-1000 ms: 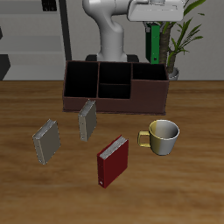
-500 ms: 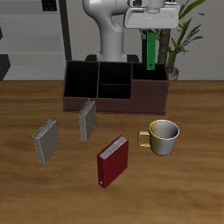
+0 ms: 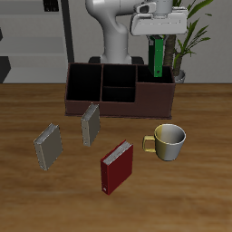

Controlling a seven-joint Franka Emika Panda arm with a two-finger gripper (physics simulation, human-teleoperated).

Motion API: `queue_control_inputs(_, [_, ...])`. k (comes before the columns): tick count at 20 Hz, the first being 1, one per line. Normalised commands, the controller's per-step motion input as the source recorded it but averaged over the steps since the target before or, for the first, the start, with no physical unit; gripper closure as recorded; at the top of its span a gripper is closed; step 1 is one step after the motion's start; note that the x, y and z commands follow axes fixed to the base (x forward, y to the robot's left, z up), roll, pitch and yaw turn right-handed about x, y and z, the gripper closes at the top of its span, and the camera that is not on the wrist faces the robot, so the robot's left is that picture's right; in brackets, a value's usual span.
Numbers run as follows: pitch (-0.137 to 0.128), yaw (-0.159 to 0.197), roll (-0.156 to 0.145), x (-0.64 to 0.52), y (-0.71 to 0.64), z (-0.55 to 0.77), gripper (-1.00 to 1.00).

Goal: Place the green book into the back desk caddy's right compartment

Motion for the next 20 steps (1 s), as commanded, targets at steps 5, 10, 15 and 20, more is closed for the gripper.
queue_control_inputs(5, [0.032, 0.008, 0.003, 0.05, 0.01, -0.19, 1.0])
queue_control_inputs(10, [0.033, 0.01, 0.008, 0.11, 0.02, -0.23, 1.0])
queue_control_inputs(15, [0.071, -0.009, -0.002, 0.13, -0.04, -0.31, 1.0])
queue_control_inputs(20, [0.069, 0.015, 0.005, 0.14, 0.04, -0.39, 1.0])
